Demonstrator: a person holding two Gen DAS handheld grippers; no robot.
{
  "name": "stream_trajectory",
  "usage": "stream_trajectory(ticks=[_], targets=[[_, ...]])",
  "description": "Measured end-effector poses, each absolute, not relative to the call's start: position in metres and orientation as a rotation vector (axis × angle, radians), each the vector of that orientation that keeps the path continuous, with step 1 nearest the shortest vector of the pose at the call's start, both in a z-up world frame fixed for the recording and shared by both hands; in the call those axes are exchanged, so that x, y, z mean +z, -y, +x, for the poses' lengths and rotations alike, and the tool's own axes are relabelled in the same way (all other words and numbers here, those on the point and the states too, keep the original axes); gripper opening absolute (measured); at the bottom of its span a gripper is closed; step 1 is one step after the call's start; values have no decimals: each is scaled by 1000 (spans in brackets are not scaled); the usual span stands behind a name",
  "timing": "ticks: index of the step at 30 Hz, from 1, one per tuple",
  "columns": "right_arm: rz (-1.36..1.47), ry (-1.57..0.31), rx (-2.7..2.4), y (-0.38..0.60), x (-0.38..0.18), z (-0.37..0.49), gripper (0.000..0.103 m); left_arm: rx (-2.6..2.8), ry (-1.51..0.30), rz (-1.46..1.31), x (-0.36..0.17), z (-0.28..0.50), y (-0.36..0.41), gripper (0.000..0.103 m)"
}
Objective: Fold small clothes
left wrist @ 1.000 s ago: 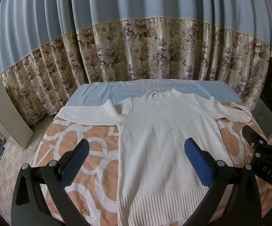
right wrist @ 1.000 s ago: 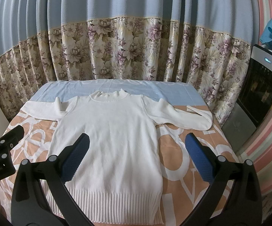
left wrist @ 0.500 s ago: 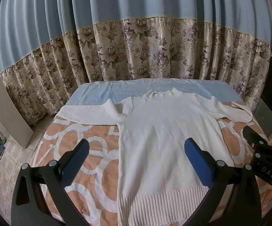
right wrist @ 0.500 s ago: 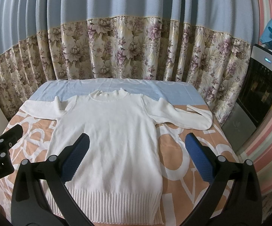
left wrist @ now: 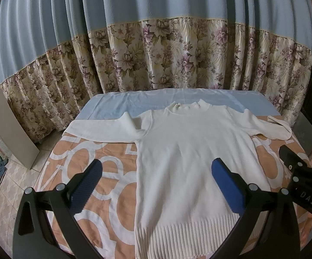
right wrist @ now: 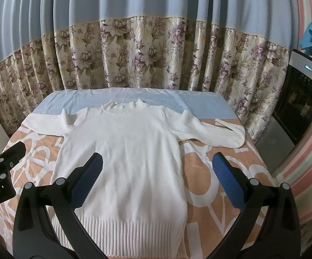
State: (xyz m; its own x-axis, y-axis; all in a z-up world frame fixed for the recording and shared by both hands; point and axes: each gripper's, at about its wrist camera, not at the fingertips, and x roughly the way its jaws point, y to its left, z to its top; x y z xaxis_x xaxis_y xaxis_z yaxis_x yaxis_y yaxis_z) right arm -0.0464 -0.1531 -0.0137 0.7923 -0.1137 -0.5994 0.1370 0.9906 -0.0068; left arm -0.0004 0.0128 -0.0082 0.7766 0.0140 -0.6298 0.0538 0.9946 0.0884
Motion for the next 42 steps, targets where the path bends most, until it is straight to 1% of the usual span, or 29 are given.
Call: stream_trajectory(ticks=[5,14,19,29,36,42], targets=[[43,-650,-133,159,-21,-42,100,-22,-684,105,-9,-1,-14,101],[48,-648,-121,164,-27,-31,100,-25,-713,115,-34,7,-22,101],[55,-660,-121,179,-34,-13,100,-74,-764,93,-40,37,-10,101],[28,-648,-57,215,-62,40,100,-110,-777,99,-61,104,14,101],[-62,-625,-86,250,-76,78,100,-155,-706,68,-71,148,30,101],[-165,-622,-142,289,-92,115,100,-154,-794,132,-92,191,48,101]])
